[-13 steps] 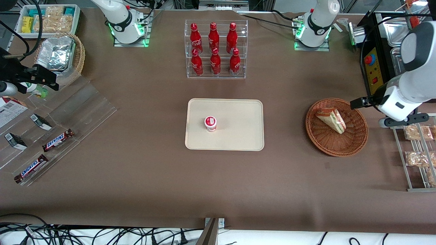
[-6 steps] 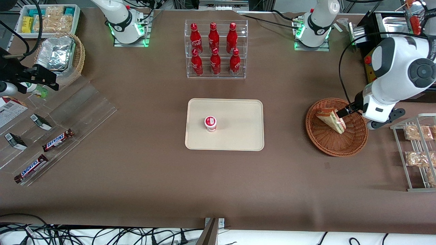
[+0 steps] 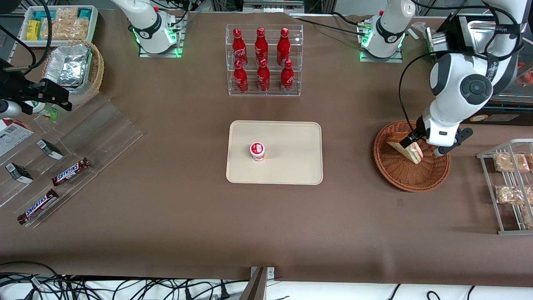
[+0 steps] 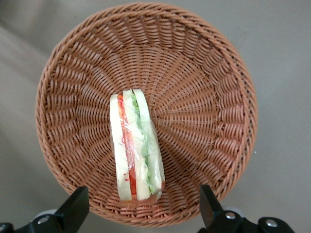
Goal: Place sandwich from basket to tray
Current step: 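Lower the left gripper around the sandwich and close on it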
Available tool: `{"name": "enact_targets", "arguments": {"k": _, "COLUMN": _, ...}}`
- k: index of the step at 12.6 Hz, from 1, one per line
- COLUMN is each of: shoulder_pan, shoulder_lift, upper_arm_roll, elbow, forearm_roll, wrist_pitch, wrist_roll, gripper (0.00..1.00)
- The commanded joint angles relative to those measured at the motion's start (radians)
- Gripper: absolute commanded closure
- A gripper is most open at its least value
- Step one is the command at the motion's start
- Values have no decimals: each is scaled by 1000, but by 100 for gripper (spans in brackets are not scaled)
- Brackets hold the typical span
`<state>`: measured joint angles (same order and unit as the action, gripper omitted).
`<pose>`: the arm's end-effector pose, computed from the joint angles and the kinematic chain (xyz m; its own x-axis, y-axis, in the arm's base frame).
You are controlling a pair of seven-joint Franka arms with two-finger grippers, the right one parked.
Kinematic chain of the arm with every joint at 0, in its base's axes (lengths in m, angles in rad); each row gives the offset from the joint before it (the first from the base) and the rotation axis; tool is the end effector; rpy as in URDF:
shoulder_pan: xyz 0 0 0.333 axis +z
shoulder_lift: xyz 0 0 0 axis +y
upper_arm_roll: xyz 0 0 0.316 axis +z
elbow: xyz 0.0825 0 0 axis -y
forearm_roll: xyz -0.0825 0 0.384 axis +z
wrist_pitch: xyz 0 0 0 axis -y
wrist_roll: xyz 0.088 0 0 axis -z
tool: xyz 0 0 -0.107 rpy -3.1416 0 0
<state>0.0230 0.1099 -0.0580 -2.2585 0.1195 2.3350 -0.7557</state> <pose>0.5281 -0.0165 0.3111 0.8044 0.5935 0.0265 0.5935 -0.8007 -0.0808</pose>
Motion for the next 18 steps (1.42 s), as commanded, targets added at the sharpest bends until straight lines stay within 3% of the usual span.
{"name": "enact_targets", "arguments": {"k": 1, "shoulder_pan": 3, "shoulder_lift": 14, "upper_arm_roll": -5, "elbow": -38, "forearm_roll": 67, "wrist_pitch": 64, "wrist_roll": -85, "gripper": 0}}
{"name": "enact_targets", "arguments": {"k": 5, "shoulder_pan": -2, "shoulder_lift": 97, "upper_arm_roll": -5, "elbow": -38, "forearm_roll": 192, "wrist_pitch": 107, "wrist_roll": -238, "gripper": 0}}
{"name": "enact_targets", "arguments": {"k": 12, "shoulder_pan": 1, "shoulder_lift": 146, "upper_arm_roll": -5, "elbow": -38, "forearm_roll": 195, "wrist_pitch": 165, "wrist_roll": -289, "gripper": 0}}
{"name": "enact_targets", "arguments": {"k": 14, "shoulder_pan": 2, "shoulder_lift": 145, "upper_arm_roll": -6, "elbow": -38, "forearm_roll": 195, "wrist_pitch": 162, "wrist_roll": -266, "gripper": 60}}
{"name": "enact_targets", "arguments": {"k": 15, "shoulder_pan": 2, "shoulder_lift": 145, "upper_arm_roll": -6, "elbow": -38, "forearm_roll": 195, "wrist_pitch": 156, "wrist_roll": -242, "gripper": 82}}
{"name": "enact_targets", "arguments": {"k": 16, "shoulder_pan": 3, "shoulder_lift": 145, "upper_arm_roll": -6, "elbow": -38, "forearm_roll": 195, "wrist_pitch": 150, "wrist_roll": -217, "gripper": 93}}
{"name": "enact_targets", "arguments": {"k": 18, "shoulder_pan": 9, "shoulder_lift": 139, "upper_arm_roll": -5, "elbow": -35, "forearm_roll": 195, "wrist_pitch": 116, "wrist_roll": -157, "gripper": 100}}
